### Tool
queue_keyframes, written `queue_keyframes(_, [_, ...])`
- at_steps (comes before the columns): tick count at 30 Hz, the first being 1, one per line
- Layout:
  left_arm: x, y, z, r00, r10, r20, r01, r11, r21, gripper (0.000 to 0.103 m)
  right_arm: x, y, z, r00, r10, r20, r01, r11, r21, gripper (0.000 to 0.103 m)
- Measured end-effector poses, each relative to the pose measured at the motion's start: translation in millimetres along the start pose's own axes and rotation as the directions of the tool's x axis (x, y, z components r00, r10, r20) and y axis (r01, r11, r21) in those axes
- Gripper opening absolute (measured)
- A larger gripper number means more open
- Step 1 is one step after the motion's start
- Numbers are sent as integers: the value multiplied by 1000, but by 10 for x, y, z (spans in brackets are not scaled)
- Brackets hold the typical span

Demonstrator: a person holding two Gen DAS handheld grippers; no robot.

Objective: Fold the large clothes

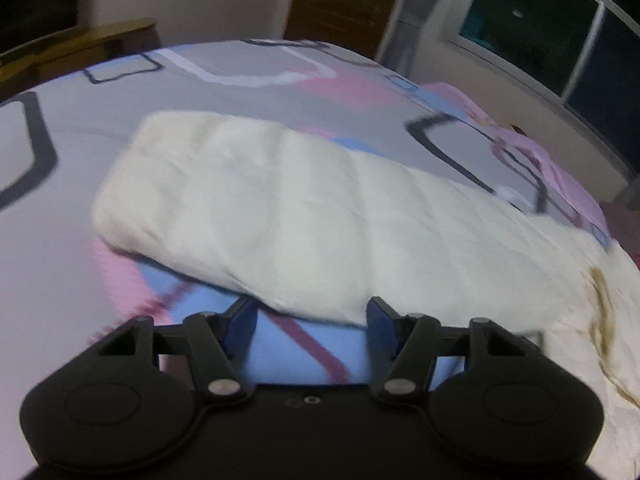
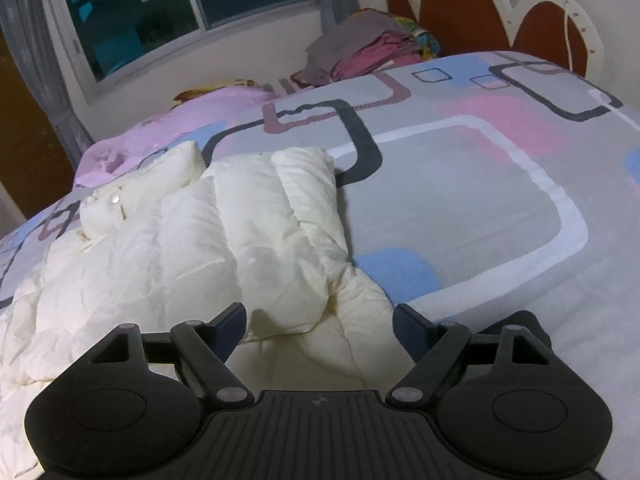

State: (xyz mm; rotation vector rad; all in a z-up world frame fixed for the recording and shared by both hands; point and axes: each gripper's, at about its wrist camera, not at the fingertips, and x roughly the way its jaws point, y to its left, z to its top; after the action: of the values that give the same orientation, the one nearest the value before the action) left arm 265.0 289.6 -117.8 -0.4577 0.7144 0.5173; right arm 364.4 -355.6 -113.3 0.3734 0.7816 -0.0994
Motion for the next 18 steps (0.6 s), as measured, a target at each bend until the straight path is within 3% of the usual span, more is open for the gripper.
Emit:
queue_keyframes(8, [154, 361, 277, 999, -16, 41, 20, 994, -109, 61, -65, -102, 14, 994, -110, 18, 108, 990, 91, 80])
queue_keyframes(13, [316, 499, 418, 997, -20, 68, 36, 971, -236, 56, -142, -92, 31, 990, -136, 26, 132, 986, 97, 80])
queue_keyframes(14, [325, 511, 432, 997, -18, 72, 36, 967, -254, 47, -162, -88, 31, 990, -137, 28, 133, 986, 99, 80])
queue_keyframes(15, [325, 517, 446, 997, -16, 76, 36, 964, -263, 23, -174, -86, 29, 990, -137, 28, 134, 986, 99, 80])
queue_keyframes(18, [230, 434, 478, 992, -24, 123, 53, 969, -241, 11, -194, -90, 44, 989, -145, 32, 141, 986, 89, 80])
